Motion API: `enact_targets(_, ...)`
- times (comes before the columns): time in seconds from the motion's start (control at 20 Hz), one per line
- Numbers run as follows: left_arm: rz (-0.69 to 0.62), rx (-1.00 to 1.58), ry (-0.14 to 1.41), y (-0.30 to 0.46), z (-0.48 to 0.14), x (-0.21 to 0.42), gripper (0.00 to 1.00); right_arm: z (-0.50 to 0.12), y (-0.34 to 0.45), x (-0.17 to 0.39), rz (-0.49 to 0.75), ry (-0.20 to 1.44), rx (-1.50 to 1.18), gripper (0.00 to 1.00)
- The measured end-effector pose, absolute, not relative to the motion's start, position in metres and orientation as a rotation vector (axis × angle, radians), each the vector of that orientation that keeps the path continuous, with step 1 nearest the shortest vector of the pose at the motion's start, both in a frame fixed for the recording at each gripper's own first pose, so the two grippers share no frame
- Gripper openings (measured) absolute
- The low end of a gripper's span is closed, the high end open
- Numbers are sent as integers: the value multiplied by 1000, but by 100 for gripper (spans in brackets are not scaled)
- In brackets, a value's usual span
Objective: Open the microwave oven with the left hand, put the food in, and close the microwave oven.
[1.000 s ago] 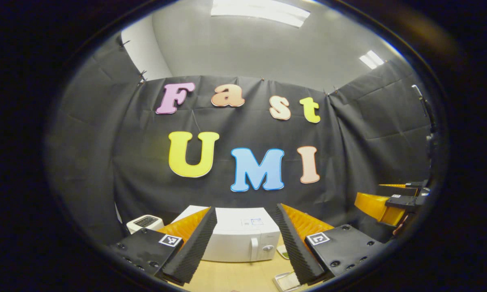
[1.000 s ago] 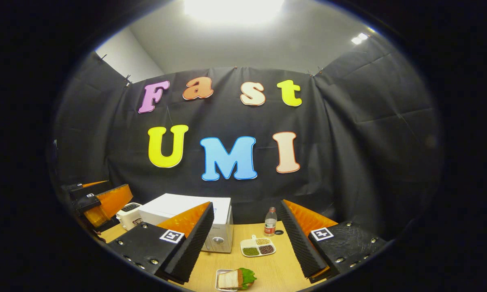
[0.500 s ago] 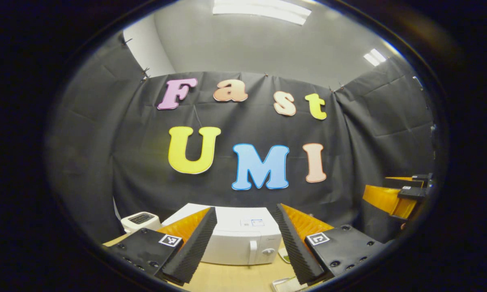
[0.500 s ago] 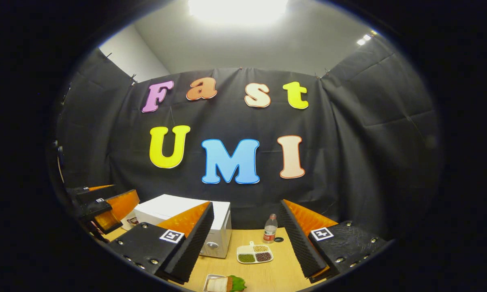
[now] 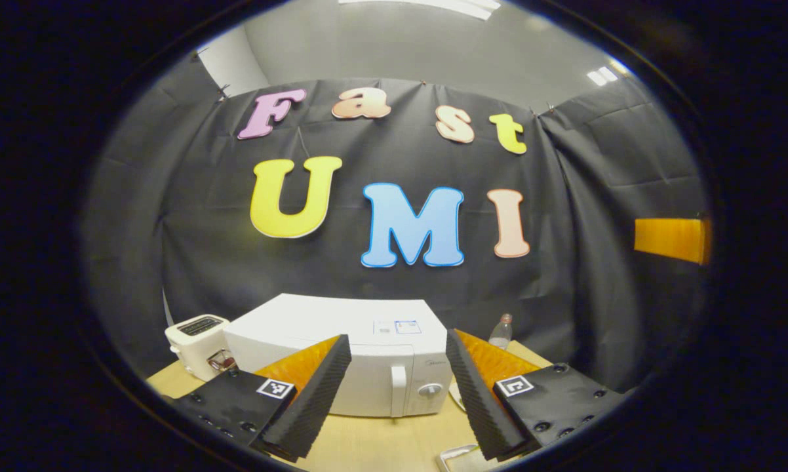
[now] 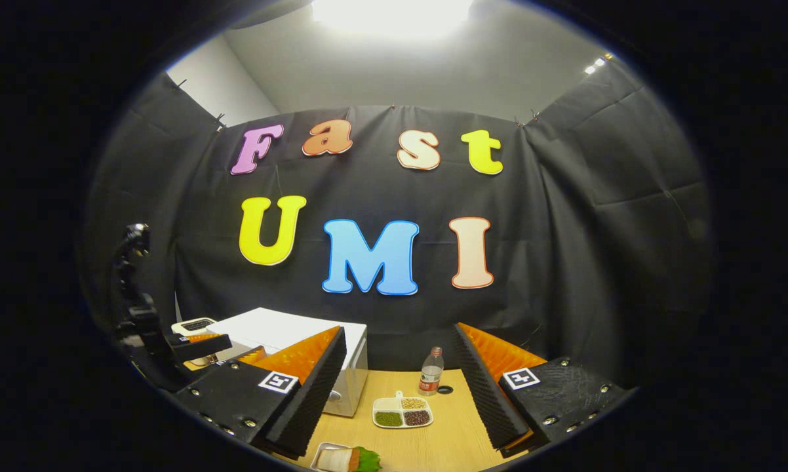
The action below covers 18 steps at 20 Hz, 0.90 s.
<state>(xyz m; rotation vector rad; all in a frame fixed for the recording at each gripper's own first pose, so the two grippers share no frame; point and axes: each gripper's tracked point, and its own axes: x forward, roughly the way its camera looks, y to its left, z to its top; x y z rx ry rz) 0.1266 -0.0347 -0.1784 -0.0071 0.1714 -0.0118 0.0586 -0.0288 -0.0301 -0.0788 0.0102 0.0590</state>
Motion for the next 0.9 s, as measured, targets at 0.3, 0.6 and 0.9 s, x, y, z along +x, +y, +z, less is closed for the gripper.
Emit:
enact_targets(0.3, -7, 21, 321, -44, -283, 184, 96, -51, -48, 82, 44, 64, -71, 98)
enact_targets(0.6, 6, 41, 409, -37, -344, 218, 96, -61, -76, 103, -6, 94, -60, 98)
enact_targets(0.9, -20, 40, 491, -40, -360, 220, 31, -74, -77, 113, -3, 136, -66, 97)
